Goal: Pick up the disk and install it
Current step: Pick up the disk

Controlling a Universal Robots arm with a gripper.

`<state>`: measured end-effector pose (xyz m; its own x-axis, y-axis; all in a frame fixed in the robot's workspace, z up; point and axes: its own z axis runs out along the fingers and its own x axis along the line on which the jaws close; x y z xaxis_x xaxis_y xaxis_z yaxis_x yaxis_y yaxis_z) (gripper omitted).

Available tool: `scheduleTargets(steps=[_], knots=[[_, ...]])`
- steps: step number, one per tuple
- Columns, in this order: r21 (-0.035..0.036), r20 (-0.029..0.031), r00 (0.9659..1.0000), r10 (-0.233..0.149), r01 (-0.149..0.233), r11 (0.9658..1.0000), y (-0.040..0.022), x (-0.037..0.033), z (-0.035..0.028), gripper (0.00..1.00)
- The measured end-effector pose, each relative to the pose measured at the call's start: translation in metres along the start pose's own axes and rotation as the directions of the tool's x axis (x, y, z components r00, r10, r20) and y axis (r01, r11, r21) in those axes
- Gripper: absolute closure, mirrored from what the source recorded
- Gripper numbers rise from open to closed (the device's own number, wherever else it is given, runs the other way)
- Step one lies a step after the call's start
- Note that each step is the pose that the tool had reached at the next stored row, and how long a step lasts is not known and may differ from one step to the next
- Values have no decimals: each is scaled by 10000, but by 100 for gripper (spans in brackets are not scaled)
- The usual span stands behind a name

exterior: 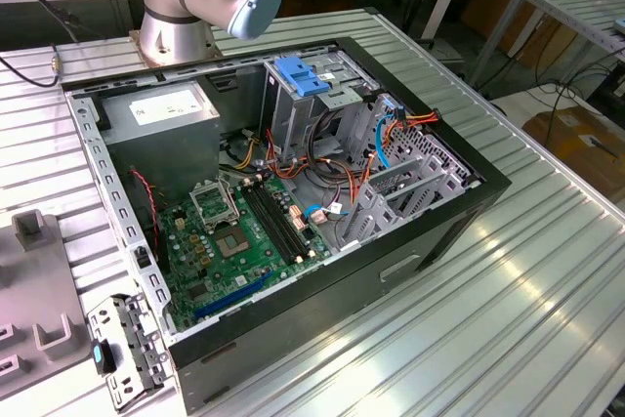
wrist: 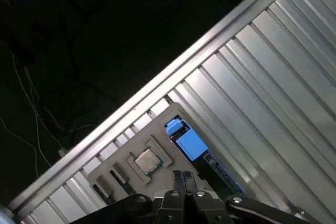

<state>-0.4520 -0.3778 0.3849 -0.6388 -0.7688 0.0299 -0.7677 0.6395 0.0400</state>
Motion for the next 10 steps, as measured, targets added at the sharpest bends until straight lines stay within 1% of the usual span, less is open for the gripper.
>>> scheduleTargets(steps=[1,10], knots=[[11,-14,9994,-357,357,9994,0,0,0,89],[11,-15,9993,-376,376,9993,0,0,0,89]])
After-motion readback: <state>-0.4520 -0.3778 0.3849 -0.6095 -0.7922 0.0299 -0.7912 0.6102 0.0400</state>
